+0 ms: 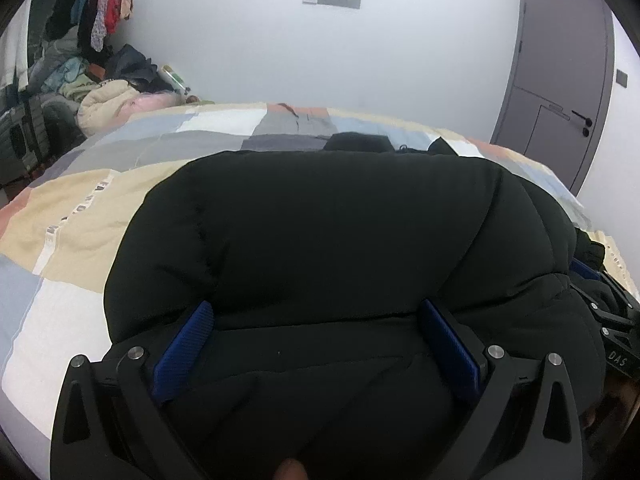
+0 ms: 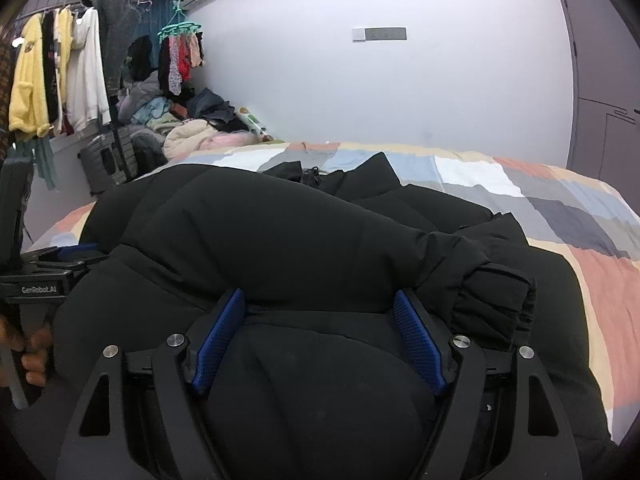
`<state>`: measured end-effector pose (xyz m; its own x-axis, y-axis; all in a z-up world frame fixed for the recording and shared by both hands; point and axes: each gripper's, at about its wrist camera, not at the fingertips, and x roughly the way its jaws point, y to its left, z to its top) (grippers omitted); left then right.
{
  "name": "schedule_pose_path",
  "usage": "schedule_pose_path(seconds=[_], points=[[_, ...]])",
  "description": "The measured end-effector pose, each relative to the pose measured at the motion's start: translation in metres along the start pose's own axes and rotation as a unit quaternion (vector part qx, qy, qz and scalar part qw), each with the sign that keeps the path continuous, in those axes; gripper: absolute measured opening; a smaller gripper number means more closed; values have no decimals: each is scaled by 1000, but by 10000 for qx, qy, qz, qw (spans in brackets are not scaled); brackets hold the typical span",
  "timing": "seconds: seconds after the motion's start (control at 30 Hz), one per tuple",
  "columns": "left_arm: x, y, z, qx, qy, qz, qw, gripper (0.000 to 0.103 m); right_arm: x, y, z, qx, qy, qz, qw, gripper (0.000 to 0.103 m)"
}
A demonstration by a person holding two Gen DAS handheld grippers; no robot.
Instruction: Fold large clothes
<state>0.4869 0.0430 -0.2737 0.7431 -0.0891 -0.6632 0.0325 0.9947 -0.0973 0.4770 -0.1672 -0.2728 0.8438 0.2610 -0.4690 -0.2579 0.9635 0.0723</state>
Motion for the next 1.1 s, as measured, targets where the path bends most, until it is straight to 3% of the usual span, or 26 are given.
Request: schedule_pose_path(seconds=[0.23,0.37,0.6,0.77,1.1], points=[[-15,1,3,-54,176,138,9997,102,-14,6,5,-27,295,-135,9995,75],[-43,1,13,-90,333,272,9990,102,-38,12,22,54,388,-59,9992,76],[-144,-11,38,-105,-83,149,9998,102,-143,43,77,-126,-223,12,9997,77],[-237,-27,48,49,-490,121,9987,102,-226,71,108,-151,-710,48,9974,77],[-396,-47,18,228,-1029,82,9944,102,-365,115,118,-348,-1373,-31,9899,81]])
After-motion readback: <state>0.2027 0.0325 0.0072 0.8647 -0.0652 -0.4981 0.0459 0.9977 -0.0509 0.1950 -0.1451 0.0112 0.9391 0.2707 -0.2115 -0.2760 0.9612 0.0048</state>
